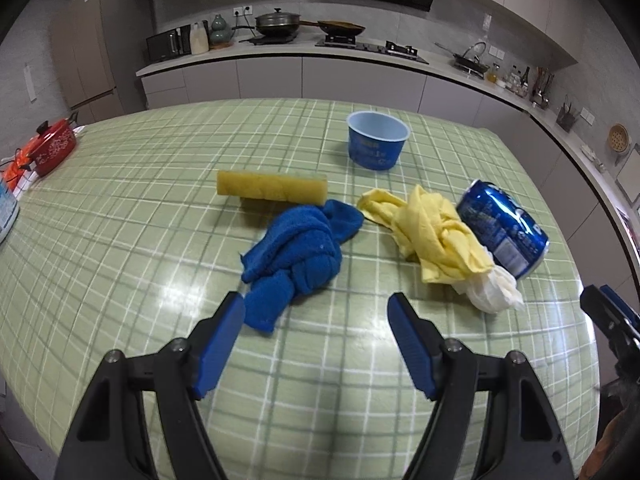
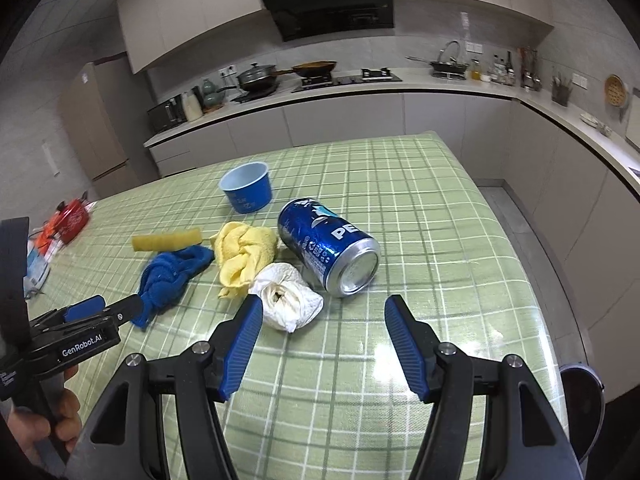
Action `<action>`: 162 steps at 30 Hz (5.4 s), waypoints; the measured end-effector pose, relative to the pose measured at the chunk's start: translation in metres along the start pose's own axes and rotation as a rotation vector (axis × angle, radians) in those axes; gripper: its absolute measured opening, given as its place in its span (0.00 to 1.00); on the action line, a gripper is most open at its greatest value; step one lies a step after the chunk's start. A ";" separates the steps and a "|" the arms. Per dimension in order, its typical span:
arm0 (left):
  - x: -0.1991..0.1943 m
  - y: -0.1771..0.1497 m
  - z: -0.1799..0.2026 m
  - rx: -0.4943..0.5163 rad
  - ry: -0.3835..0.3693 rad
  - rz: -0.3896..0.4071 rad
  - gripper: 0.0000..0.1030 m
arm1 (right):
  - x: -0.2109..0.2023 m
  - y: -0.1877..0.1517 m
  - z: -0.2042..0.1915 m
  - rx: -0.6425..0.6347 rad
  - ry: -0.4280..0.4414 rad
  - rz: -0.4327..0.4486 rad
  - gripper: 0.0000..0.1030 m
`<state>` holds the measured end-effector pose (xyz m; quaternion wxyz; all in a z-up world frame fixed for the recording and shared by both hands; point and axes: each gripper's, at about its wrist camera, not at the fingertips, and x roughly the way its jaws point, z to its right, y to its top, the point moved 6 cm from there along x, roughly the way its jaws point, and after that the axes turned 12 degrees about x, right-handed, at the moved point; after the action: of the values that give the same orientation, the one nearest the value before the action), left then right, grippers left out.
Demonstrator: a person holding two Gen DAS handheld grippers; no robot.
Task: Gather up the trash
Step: 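Move both tools back to the island toward the blue towel and Pepsi can, then grasp the blue towel with the left tool while the right tool grasps the blue Pepsi can, then lift the blue towel and Pepsi can off the island with both tools, then carry the blue towel and Pepsi can over the black bin with both tools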
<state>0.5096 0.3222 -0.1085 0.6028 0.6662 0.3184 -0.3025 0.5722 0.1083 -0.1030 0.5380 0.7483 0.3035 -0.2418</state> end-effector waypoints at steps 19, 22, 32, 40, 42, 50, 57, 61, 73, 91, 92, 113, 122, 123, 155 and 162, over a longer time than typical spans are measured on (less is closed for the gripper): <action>0.043 0.023 -0.011 0.055 -0.057 -0.030 0.73 | 0.039 0.017 -0.012 0.032 -0.108 -0.005 0.65; 0.049 0.024 -0.011 0.056 -0.056 -0.038 0.73 | 0.045 0.022 -0.009 0.027 -0.109 -0.007 0.67; 0.070 0.023 -0.010 0.038 -0.057 -0.074 0.73 | 0.080 0.041 -0.007 -0.070 -0.106 -0.019 0.77; 0.079 0.021 -0.011 0.028 -0.051 -0.094 0.73 | 0.116 0.047 -0.009 -0.130 -0.079 -0.062 0.80; 0.082 0.021 -0.011 0.024 -0.050 -0.098 0.73 | 0.125 0.045 -0.010 -0.143 -0.076 -0.081 0.80; 0.083 0.017 -0.010 0.020 -0.067 -0.097 0.72 | 0.135 0.037 -0.009 -0.118 -0.022 -0.124 0.71; 0.081 0.017 -0.007 0.024 -0.089 -0.082 0.54 | 0.131 0.034 -0.006 -0.078 0.004 -0.132 0.68; 0.076 0.016 -0.007 0.020 -0.098 -0.061 0.47 | 0.119 0.036 -0.001 -0.044 0.001 -0.101 0.67; 0.043 -0.001 0.008 0.060 -0.150 -0.034 0.44 | 0.087 0.018 0.011 0.011 0.006 -0.109 0.66; 0.054 0.005 0.008 0.052 -0.120 -0.026 0.35 | 0.105 0.013 0.009 0.007 0.004 -0.148 0.69; 0.051 0.005 0.008 0.047 -0.125 -0.019 0.34 | 0.103 0.013 0.009 0.012 0.006 -0.142 0.69; 0.041 -0.011 0.030 0.087 -0.123 -0.032 0.40 | 0.099 0.001 0.022 0.013 -0.002 -0.208 0.74; 0.035 -0.008 0.029 0.057 -0.128 0.004 0.32 | 0.098 0.002 0.020 0.026 0.026 -0.194 0.60; 0.031 -0.007 0.030 0.057 -0.127 0.014 0.32 | 0.093 0.003 0.020 0.024 0.026 -0.178 0.60; -0.087 -0.027 0.223 0.323 -0.448 0.177 0.32 | -0.116 -0.050 0.185 0.284 -0.171 0.052 0.57; -0.113 -0.039 0.329 0.413 -0.527 0.183 0.32 | -0.163 -0.062 0.271 0.345 -0.224 0.092 0.56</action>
<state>0.4032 -0.0097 -0.0734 0.5413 0.6989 0.0230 -0.4669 0.4043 -0.1666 -0.1141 0.4428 0.8109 0.1612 -0.3470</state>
